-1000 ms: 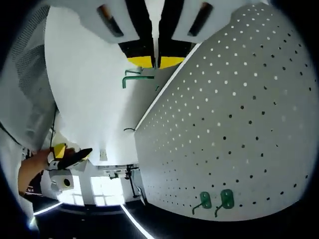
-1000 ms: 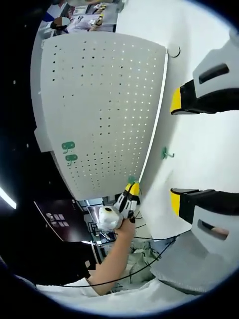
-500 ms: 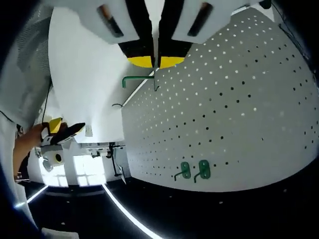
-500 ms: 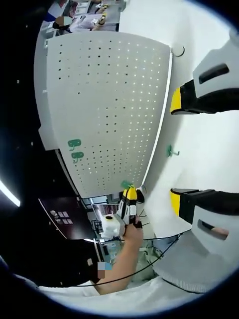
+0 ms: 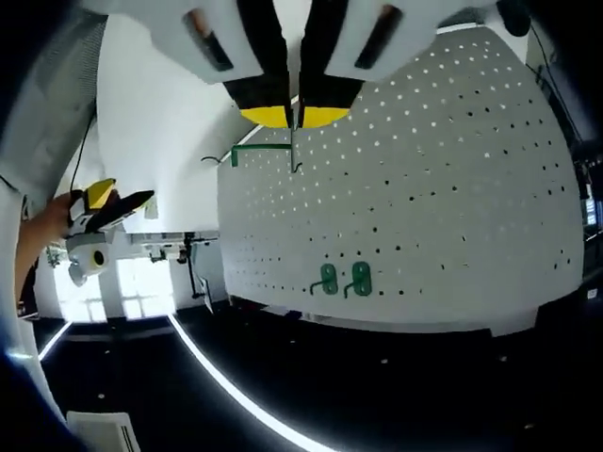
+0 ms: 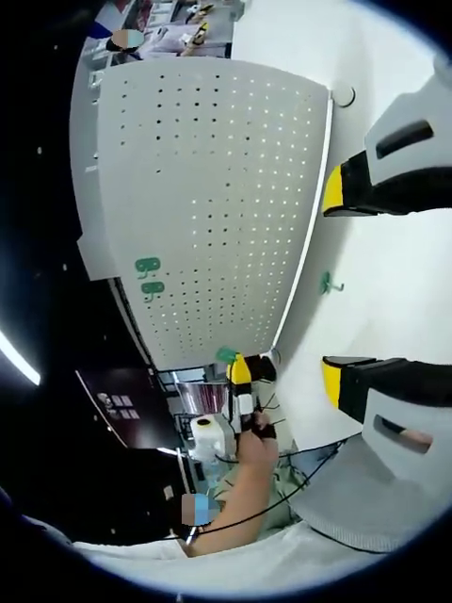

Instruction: Insert the hook assembly into the mounting plate slot until the hook locks in place.

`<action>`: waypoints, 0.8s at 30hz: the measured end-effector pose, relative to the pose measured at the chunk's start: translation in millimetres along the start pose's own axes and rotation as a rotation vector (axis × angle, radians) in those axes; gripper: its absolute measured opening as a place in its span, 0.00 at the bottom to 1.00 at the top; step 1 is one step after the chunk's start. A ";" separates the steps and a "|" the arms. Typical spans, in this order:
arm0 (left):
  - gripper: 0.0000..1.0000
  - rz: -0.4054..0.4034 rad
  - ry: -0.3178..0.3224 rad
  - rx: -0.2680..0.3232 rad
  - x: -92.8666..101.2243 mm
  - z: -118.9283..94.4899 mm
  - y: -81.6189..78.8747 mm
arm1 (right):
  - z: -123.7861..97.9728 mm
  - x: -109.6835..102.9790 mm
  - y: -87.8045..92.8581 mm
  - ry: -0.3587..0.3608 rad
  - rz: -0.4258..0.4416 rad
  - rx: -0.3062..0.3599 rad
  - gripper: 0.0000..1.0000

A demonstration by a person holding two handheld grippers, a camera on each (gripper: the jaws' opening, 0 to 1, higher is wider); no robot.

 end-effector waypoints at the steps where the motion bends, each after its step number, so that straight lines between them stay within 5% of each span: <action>1: 0.02 -0.004 -0.007 0.012 0.0 -0.9 -2.5 | -0.2 -0.7 -0.8 0.000 -0.001 0.002 0.58; 24: 0.02 -0.132 -0.108 0.157 -4.7 -20.5 -24.8 | -1.6 -2.8 -2.8 0.008 -0.007 0.009 0.57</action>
Point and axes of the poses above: the point that each gripper's makers call its tool centre point, and the gripper's own axes: z roughly forward along the fingers, x roughly to its right, y roughly out of its underside, the point moved 2 cm from there along -z, roughly backward along the fingers, and after that the axes turned 7 degrees about -y, right-handed, at the moved point
